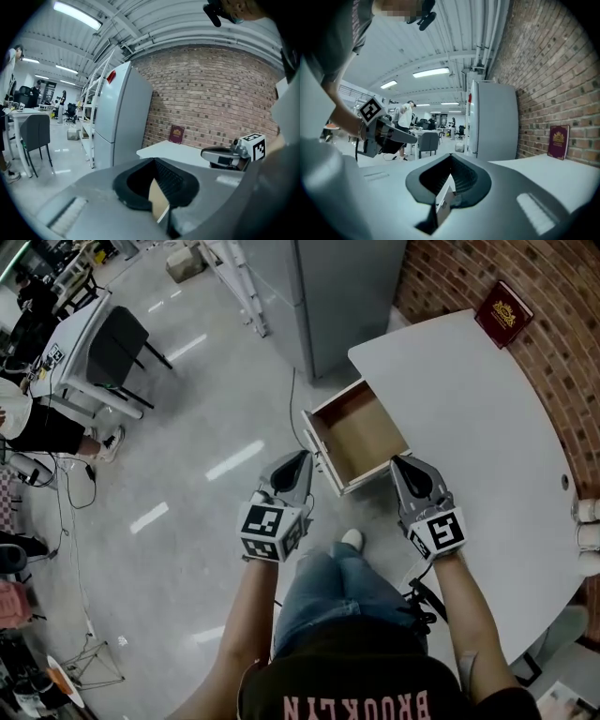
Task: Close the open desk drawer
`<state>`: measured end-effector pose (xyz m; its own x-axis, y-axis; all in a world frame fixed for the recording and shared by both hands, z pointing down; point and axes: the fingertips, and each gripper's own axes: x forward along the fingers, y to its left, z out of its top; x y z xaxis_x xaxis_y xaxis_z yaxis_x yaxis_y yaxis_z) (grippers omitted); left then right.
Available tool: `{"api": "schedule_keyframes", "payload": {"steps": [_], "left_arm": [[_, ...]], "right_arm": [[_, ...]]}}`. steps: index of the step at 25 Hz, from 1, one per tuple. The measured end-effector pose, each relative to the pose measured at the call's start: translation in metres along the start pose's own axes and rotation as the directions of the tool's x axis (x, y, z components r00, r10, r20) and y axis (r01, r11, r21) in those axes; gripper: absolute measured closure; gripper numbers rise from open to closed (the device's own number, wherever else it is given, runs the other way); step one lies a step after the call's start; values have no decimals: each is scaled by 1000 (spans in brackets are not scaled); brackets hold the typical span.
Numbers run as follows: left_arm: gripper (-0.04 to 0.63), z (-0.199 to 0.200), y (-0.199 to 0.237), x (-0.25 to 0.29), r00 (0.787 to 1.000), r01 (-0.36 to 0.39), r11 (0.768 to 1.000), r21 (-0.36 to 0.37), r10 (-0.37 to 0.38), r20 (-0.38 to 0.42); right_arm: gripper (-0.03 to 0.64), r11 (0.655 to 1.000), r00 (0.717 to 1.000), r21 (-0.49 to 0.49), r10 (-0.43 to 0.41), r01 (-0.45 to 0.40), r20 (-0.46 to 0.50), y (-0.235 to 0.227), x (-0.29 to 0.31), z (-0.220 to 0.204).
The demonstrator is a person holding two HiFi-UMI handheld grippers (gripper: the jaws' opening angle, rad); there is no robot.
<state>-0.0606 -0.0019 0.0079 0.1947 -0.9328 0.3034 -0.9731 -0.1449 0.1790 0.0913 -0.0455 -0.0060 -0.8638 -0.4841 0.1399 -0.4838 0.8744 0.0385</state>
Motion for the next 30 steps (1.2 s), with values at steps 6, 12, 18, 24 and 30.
{"api": "schedule_keyframes", "payload": {"steps": [6,12,18,24,30], "left_arm": [[598,-24,13,18,997,29,999,-21,-31,-71],[598,-53,28,34,988,77,996,-36,-82,-134],[598,-100,38,49,978,100,991,-93,-115,-176],[598,-146,44,62,961,139,982,-129,-165,-220],[598,-194,52,88,948,166,974,-152,-200,-246]], "right_arm": [[619,934,964,238,-262,266,-48,-24,-11,-16],[618,883,922,270,-378,385,-79,-11,-8,-28],[619,817,869,296,-466,495,-168,5,-25,-71],[620,806,864,323,-421,496,-276,19,-33,-114],[618,839,875,290,-371,460,-311,17,-25,-149]]}}
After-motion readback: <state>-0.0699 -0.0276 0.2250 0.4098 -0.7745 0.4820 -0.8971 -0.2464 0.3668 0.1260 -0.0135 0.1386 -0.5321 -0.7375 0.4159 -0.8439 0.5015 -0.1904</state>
